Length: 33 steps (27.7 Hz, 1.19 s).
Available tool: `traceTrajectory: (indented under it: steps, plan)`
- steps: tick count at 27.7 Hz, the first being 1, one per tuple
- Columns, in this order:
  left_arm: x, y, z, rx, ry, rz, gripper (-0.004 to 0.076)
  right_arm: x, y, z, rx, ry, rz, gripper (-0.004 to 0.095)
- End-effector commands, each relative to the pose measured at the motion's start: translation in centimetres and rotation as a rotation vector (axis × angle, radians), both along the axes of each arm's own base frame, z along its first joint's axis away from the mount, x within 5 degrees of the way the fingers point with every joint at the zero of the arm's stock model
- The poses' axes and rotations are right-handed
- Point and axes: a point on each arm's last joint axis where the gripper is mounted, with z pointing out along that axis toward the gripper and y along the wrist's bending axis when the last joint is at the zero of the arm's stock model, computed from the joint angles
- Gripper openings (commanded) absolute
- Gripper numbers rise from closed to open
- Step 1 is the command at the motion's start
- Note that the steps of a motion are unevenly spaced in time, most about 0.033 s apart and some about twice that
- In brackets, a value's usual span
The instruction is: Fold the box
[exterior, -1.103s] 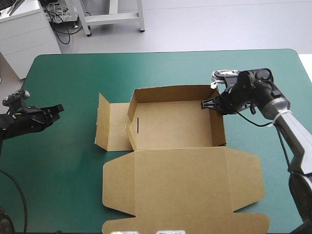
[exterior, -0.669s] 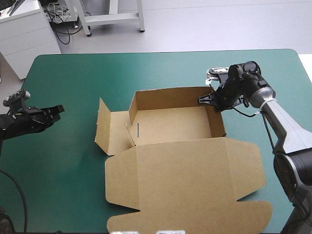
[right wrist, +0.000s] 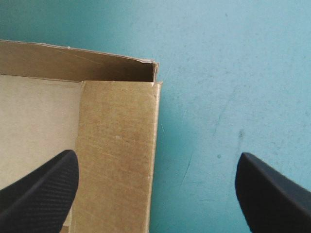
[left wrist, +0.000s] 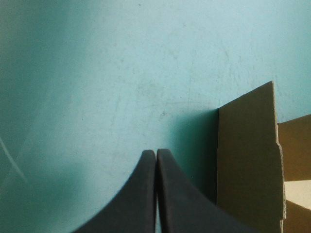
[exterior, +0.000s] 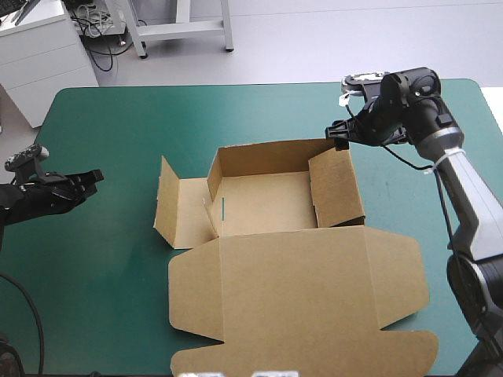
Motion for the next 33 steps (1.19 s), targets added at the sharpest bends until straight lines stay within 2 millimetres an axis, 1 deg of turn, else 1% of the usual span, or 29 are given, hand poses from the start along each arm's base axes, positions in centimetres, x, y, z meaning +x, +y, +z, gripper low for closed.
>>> traceTrajectory:
  steps: [1, 4, 5, 7, 10, 12, 16, 21, 24, 27, 32, 33]
  plan:
    - [-0.1, 0.0, 1.9, -0.003, -0.084, 0.031, -0.0032, -3.2, -0.8, 5.0, 0.059, -0.126, -0.001, 0.0811]
    - [-0.2, -0.1, 1.9, -0.005, -0.075, 0.021, -0.0032, -4.9, -1.1, 6.1, 0.085, -0.146, -0.005, 0.0812]
    - [-0.2, -0.1, 1.9, -0.005, -0.075, 0.021, -0.0032, -5.4, -1.2, 5.9, 0.085, -0.134, -0.005, 0.0812]
    - [-0.2, -0.1, 1.9, -0.005, -0.075, 0.021, -0.0032, -5.8, -1.3, 4.9, 0.077, -0.101, -0.005, 0.0812]
    - [-0.2, -0.1, 1.9, -0.006, -0.074, 0.02, -0.0032, -5.8, -1.3, 2.9, 0.058, -0.034, -0.007, 0.0811]
    - [-0.2, -0.1, 1.9, -0.006, -0.074, 0.02, -0.0032, -5.3, -1.2, 1.6, 0.051, 0.003, -0.004, 0.0811]
    - [-0.2, -0.1, 1.9, -0.006, -0.074, 0.02, -0.0032, -3.7, -0.5, -1.3, 0.052, 0.067, 0.008, 0.0811]
    - [-0.2, -0.1, 1.9, -0.004, -0.076, 0.022, -0.0032, -1.8, 0.8, -5.0, 0.077, 0.194, 0.047, 0.081]
    - [-0.2, -0.1, 1.9, -0.003, -0.077, 0.024, -0.0032, -1.2, 1.3, -6.6, 0.067, 0.25, 0.052, 0.08]
    - [-0.2, -0.1, 1.9, -0.003, -0.077, 0.024, -0.0032, -0.7, 1.4, -7.7, 0.054, 0.285, 0.049, 0.078]
    - [-0.2, -0.1, 1.9, -0.003, -0.077, 0.024, -0.0032, -0.4, 1.5, -8.7, 0.047, 0.315, 0.048, 0.0716]
    - [-0.2, -0.1, 1.9, -0.003, -0.077, 0.024, -0.0032, -0.4, 1.5, -8.8, 0.046, 0.318, 0.048, 0.0691]
